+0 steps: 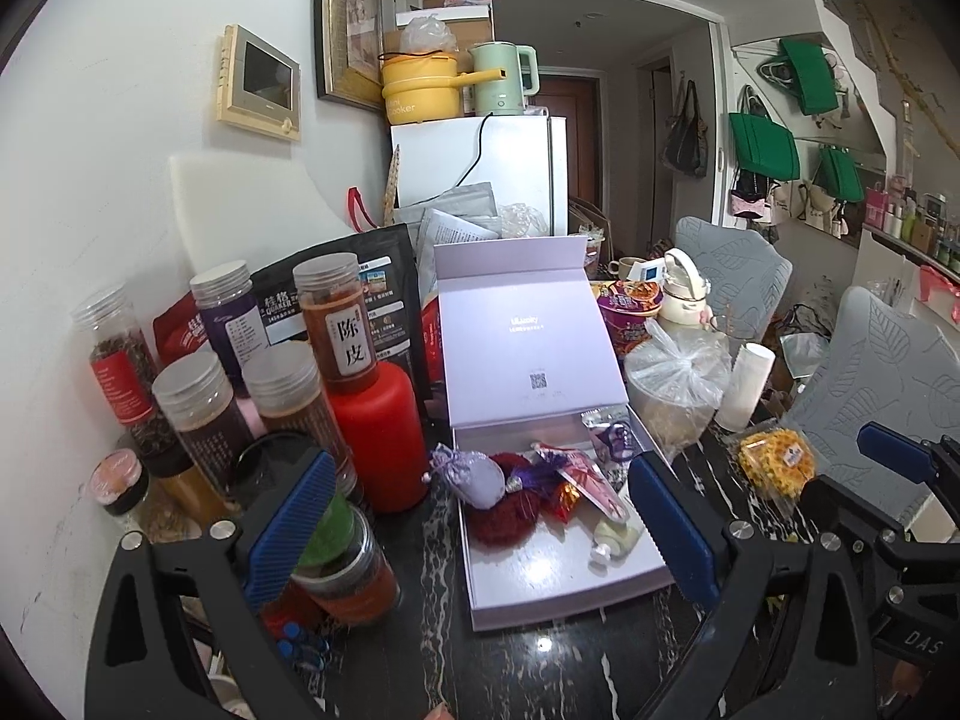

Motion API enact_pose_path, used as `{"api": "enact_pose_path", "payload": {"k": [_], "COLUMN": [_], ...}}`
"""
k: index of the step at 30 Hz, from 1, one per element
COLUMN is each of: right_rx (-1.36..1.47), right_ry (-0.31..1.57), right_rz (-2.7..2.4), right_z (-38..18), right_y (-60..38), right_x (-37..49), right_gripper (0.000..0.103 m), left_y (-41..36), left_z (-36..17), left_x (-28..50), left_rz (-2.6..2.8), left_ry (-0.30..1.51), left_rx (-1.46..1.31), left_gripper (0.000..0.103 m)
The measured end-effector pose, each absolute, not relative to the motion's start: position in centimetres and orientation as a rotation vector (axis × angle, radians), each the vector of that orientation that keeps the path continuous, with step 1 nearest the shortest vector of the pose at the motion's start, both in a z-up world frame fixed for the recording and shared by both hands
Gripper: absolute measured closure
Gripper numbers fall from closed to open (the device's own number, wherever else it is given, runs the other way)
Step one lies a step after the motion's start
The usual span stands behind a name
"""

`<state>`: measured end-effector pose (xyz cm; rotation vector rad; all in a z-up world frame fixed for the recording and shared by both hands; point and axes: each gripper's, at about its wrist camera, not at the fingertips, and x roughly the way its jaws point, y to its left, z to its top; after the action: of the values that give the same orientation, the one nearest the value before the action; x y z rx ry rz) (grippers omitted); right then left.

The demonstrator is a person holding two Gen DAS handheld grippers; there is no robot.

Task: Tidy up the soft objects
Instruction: 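Withdraw both grippers from the box toward the snack bag and cable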

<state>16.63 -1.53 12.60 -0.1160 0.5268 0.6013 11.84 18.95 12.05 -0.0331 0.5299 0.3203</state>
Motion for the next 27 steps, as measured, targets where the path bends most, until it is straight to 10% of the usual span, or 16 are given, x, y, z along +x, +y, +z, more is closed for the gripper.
{"api": "enact_pose_path", "payload": {"k": [27], "right_rx": [-0.099], "right_ry": [0.531], "right_rz": [0.496], "right_z": [9.8], "right_y": [-10.8], "right_x": [6.4], "right_gripper": [0.025], "left_y": [10.5], "left_z": [8.3], "left_x": [4.4], "left_rz": [0.053], "left_ry": [0.555], "left_rx": [-0.052], "left_gripper": [0.003]}}
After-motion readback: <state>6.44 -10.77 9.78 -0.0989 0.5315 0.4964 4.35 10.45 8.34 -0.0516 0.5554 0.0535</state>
